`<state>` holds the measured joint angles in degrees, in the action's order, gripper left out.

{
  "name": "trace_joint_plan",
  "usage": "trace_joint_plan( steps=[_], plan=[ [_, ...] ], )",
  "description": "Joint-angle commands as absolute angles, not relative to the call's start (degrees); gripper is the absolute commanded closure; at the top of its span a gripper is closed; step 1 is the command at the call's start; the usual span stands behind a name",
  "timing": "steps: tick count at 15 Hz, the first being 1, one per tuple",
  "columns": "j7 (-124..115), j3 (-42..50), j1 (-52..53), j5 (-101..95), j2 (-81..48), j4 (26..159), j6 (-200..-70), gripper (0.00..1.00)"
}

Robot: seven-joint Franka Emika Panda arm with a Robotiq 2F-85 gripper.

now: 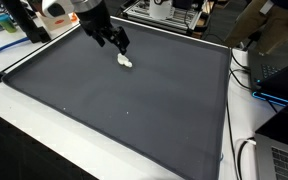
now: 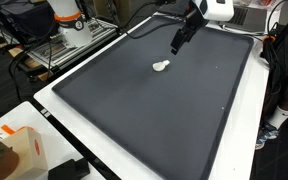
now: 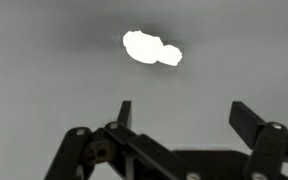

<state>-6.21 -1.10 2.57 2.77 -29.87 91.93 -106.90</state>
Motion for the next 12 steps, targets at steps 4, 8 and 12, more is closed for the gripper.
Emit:
trace_joint_plan(
  steps=[4, 8, 12],
  plan=[
    [-8.45, -0.43, 3.56, 1.59, -27.83, 94.94, -109.77, 0.00],
    [-13.95, -0.52, 4.59, 2.63, -19.72, 108.55, -120.78, 0.00],
    [-17.80, -1.18, 4.92, 4.58, -11.48, 120.27, -128.93, 0.00]
  ],
)
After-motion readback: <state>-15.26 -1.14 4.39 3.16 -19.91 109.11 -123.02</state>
